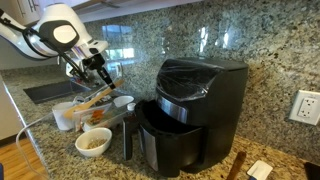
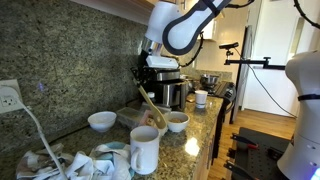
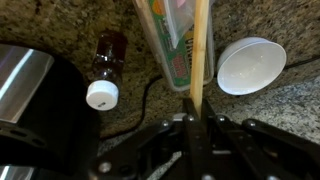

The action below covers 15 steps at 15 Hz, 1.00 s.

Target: Use the wooden spoon to mix the contents of the white bowl

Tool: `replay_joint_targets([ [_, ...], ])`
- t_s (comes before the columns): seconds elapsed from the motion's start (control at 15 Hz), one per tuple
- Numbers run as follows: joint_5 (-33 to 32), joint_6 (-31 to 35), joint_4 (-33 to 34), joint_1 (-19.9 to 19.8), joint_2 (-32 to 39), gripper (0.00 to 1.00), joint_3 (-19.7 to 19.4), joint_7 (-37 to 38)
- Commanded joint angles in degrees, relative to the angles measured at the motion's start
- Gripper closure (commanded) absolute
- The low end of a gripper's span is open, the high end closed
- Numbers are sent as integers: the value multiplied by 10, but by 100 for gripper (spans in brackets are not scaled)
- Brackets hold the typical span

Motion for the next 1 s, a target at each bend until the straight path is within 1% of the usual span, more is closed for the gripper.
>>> replay_joint_targets([
  [0.0, 0, 0, -1, 0, 0, 90, 0, 0],
  [0.33, 0, 0, -1, 0, 0, 90, 0, 0],
  [0.4, 0, 0, -1, 0, 0, 95, 0, 0],
  [0.6, -57, -5, -11, 1, -17, 94, -13, 43],
  [0.93, -188, -22, -23, 0, -51, 95, -41, 146],
])
